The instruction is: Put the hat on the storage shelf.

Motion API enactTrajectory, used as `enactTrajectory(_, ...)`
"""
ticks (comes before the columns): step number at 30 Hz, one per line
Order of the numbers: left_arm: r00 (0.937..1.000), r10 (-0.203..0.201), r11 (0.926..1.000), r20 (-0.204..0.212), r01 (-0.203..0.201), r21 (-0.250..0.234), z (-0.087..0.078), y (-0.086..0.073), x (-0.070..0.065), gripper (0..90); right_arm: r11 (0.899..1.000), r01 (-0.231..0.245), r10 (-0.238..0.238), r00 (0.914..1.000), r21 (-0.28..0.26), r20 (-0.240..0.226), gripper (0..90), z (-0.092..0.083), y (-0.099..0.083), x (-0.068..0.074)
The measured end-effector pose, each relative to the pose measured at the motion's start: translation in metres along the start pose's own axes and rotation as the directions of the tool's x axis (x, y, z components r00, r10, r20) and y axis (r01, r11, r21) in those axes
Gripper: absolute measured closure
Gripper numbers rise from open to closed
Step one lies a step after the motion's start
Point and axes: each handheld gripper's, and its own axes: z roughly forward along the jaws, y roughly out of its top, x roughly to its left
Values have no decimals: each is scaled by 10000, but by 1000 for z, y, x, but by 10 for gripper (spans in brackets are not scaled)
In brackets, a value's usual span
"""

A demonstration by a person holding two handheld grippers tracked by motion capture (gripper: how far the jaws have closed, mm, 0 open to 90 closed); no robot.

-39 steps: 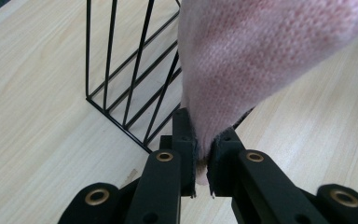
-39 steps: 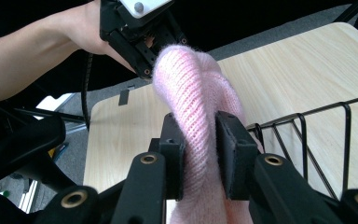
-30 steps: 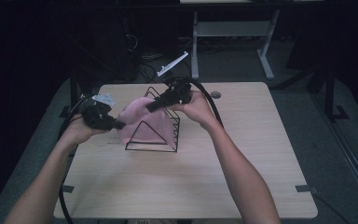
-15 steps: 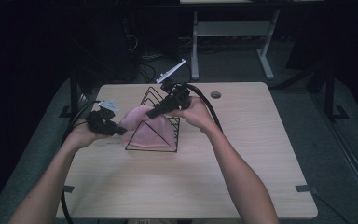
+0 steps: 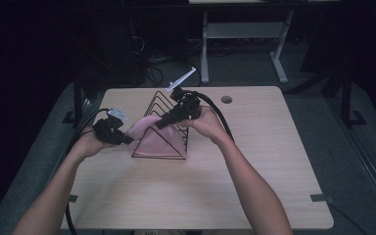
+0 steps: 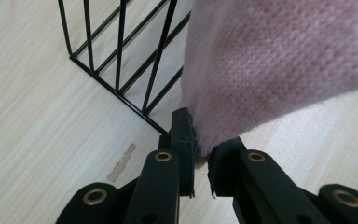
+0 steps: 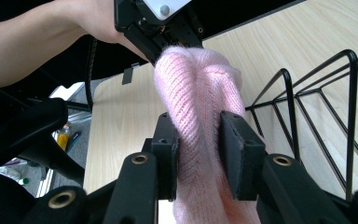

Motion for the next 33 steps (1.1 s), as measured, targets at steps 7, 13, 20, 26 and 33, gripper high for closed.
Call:
enactTrajectory(7,10000,21,9996,16,-21,269,5,0,1,827,9999,57,-58,10000,136,69,669,0,-3,0)
enactTrajectory(13,9999,31,9990,-116,-25,452,7,1,1,825,10000,39,-40,10000,25,52,659,-1,-5,2)
enactTrajectory(20,10000,-20,9995,-79,22,304,3,0,1,703,9998,51,-49,9999,-204,103,575,-11,-10,5)
enactTrajectory(26,9998,-144,9999,-120,144,39,-2,0,-3,614,9986,4,8,9997,-536,233,489,-25,-18,8)
enactTrajectory(33,9996,-249,9997,-98,248,-67,-7,-2,-5,482,9972,-74,122,9979,-749,642,396,-40,-28,8)
